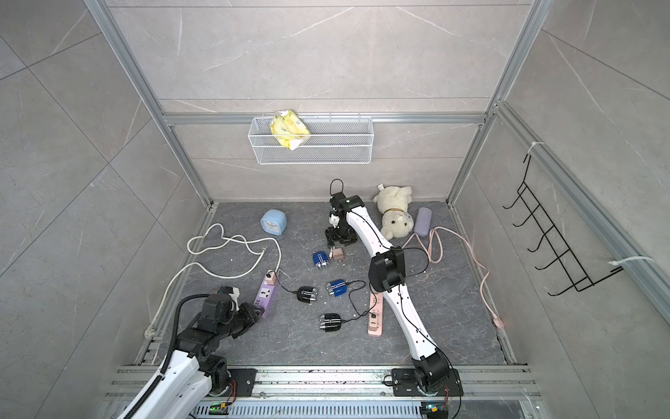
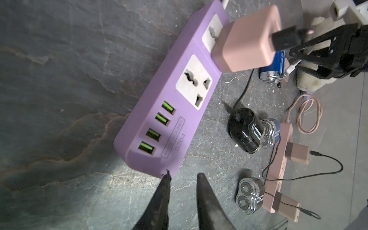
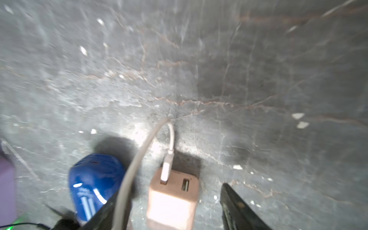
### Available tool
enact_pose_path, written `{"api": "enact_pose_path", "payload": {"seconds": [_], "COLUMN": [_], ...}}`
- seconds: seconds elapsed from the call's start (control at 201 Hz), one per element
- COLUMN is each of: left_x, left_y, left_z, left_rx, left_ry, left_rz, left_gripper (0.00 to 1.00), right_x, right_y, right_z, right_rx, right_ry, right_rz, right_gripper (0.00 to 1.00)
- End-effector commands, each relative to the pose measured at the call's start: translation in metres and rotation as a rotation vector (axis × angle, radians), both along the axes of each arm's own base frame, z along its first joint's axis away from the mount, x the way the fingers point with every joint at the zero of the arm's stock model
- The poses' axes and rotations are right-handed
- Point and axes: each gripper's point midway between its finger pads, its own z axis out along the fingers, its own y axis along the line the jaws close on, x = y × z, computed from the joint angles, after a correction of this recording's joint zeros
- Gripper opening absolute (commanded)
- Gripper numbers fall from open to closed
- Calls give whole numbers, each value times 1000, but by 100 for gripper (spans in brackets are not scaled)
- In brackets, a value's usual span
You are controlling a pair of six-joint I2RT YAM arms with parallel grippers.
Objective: Unplug the electric shaver
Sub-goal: Place the plug at the center of the board.
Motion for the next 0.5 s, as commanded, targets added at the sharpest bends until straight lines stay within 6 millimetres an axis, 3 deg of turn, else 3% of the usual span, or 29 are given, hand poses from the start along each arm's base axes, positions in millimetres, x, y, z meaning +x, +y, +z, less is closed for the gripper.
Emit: {"api": "enact_pose_path", "payload": {"seconds": [0.0, 0.08, 0.194, 0.229, 0.269, 0.363, 0.498], "left_x": [11, 13, 17, 20, 23, 33, 45], "left_y": [-5, -6, -8, -8, -10, -15, -22], "left_z": [26, 30, 37, 39, 43, 59, 77], "left_rx": [-12, -12, -19, -22, -28, -30, -13], "left_ry": [-72, -80, -101, -110, -120, -148, -171], "left_rz": [-30, -31, -34, -35, -37, -59, -94], "left_gripper": [35, 39, 45, 47, 49, 52, 56], "right_x": [11, 4, -17, -29, -39, -71, -125], "right_y": [12, 14, 20, 22, 28, 40, 52], "right_z": [104, 138, 171, 163, 174, 172, 149], "right_rx": [138, 160, 164, 141, 152, 203, 293], "right_ry": [-204, -269, -328, -317, -365, -442, -516], "right_rz": [-5, 14, 67, 92, 121, 169, 257], "right_gripper": [72, 72, 72, 72, 72, 73, 75]}}
